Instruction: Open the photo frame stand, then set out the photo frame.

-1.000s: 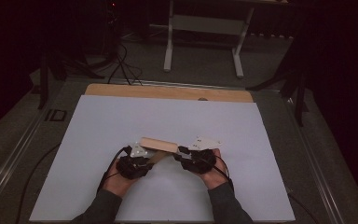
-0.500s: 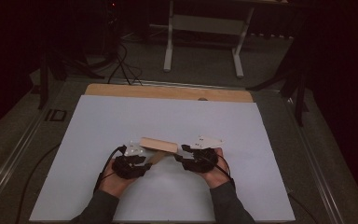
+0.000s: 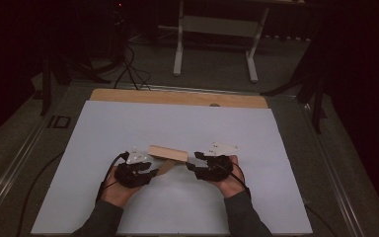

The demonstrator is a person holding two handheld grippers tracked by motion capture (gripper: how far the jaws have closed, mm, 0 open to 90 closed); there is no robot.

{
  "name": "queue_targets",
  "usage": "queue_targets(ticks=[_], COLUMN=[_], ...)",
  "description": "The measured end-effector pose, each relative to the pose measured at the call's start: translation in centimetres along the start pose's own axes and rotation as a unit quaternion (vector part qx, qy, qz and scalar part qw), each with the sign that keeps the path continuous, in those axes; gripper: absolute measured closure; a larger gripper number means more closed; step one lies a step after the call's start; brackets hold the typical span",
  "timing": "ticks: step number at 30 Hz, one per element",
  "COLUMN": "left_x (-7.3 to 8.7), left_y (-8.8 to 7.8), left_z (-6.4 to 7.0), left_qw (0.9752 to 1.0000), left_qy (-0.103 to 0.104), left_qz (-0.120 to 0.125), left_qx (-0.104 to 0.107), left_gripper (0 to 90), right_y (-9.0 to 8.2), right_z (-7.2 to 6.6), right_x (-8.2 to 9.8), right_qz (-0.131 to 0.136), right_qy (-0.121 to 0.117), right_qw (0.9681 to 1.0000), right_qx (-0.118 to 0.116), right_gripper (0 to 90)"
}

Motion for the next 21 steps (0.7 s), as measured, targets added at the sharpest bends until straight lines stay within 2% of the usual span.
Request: queue_targets(ticks=[13,16,21], left_x=[-0.35,-0.42,-0.43], left_y=[-0.63,-0.70,-0.91], left_z=[-0.24,-0.24,-0.40], left_qw=[0.9999,0.9999,0.9999], left_qy=[-0.001,-0.006,-0.008], left_qz=[0.008,0.012,0.011], left_qx=[-0.006,-0.006,-0.006], left_gripper=[58.8,59.2,63.1], right_y=[0.18,-0.01,-0.21], right_z=[-0.19,-0.03,0.48], right_x=[0.57,0.58,0.80], right_qz=[-0.020,-0.019,-0.026], right_qy=[-0.015,-0.008,-0.011], right_qw=[0.9995,0.9995,0.9994], right_qx=[-0.021,-0.023,-0.018], right_gripper=[44.7,43.8,43.1])
Point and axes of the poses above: each handheld gripper's, and its own axes: y roughly forward along the jaws, x roughly out of its underside, z roughly to its right, the point moved 9 cm from there along y, roughly forward along the jaws, and after that the axes turned 3 degrees about y, right-handed, at the moved point
